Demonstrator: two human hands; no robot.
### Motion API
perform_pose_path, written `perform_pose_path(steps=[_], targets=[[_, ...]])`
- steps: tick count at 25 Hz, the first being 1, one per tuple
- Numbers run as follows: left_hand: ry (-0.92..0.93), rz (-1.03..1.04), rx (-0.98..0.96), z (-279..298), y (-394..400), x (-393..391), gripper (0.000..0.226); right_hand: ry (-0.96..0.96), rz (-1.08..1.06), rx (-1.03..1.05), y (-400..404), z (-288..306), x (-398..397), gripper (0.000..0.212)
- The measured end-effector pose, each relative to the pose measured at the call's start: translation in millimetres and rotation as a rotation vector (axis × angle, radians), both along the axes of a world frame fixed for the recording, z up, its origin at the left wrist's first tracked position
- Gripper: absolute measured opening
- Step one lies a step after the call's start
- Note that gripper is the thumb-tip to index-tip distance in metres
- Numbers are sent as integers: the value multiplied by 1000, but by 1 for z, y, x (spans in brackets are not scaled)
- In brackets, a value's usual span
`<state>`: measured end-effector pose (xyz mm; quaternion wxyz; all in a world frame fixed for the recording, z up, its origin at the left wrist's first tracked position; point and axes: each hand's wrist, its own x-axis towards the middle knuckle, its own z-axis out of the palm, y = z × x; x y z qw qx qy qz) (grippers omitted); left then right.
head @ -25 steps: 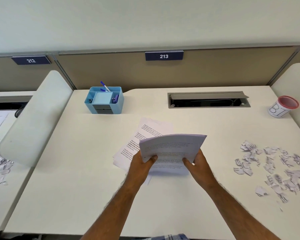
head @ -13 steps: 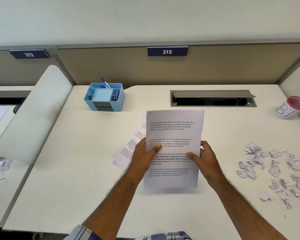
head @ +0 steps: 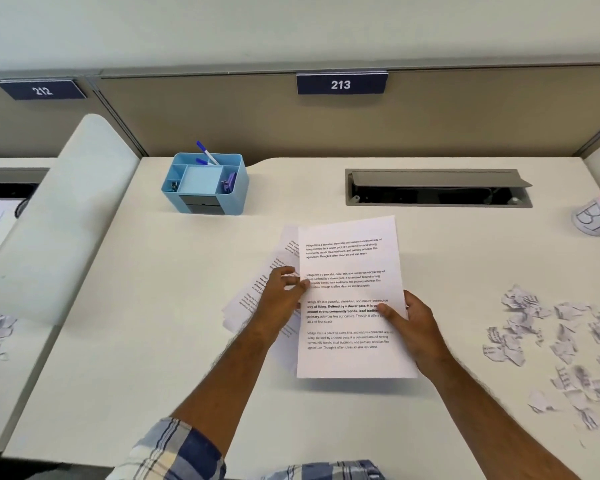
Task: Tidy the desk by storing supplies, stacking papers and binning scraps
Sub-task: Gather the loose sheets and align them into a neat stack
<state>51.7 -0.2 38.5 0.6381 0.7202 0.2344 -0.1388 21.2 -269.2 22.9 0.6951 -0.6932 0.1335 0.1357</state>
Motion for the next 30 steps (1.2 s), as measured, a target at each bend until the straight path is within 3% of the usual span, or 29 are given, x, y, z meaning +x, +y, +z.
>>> perform_pose_path(steps=[2,5,8,12,23,30], targets=[[17,11,219,-14,19,6,41,23,-30,-3,-3,-11,0,25],[75,-40,694,-35,52,8,59,44,-60,-40,-7,-22,-2,24],[136,-100,884,-47,75,7,78,42,-92,-64,-11,-26,-2,21],[166,-147,928,-56,85,2,87,45,-111,-85,-18,-33,-1,23],[233,-143,867,-55,93,12,82,30,-136,-102,-24,-39,5,25],[317,-269,899,-59,99,21,70,25,-144,-86,-25,-42,3,26]])
